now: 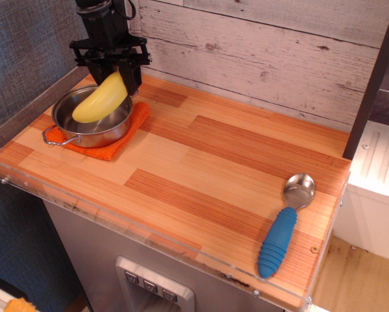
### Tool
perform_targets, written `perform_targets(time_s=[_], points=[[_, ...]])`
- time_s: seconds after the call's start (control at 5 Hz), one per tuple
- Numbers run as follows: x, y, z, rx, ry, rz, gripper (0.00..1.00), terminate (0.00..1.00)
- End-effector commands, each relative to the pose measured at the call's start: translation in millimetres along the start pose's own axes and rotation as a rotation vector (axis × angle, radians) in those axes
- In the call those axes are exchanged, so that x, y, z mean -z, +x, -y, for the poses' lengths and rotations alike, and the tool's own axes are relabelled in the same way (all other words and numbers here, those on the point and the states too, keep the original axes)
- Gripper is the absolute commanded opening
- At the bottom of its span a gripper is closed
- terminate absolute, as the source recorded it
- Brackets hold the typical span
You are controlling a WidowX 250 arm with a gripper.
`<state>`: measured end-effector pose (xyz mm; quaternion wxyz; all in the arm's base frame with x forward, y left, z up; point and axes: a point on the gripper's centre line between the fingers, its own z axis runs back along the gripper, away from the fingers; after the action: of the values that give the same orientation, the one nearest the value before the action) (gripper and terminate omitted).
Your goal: Take the banana and place it into the stainless steel pot
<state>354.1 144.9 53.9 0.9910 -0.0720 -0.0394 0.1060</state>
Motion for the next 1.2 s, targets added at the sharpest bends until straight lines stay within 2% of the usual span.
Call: perform_targets(time_s=[0.0, 0.2, 0.4, 0.6, 0.8, 1.0], points=[[-16, 0, -9, 0.006, 0.032, 0.001, 1.00, 0.00], [-44, -5, -3, -0.004, 0.002, 0.011, 1.00, 0.00], [-76, -29, 30, -0.026, 0.034, 0.028, 1.00, 0.00], [-97, -61, 71, -0.011, 0.042, 0.052, 1.00, 0.00], [-92, -92, 100, -0.005, 0.031, 0.060, 1.00, 0.00], [-83, -107, 108, 0.021, 0.025, 0.045, 1.00, 0.00]])
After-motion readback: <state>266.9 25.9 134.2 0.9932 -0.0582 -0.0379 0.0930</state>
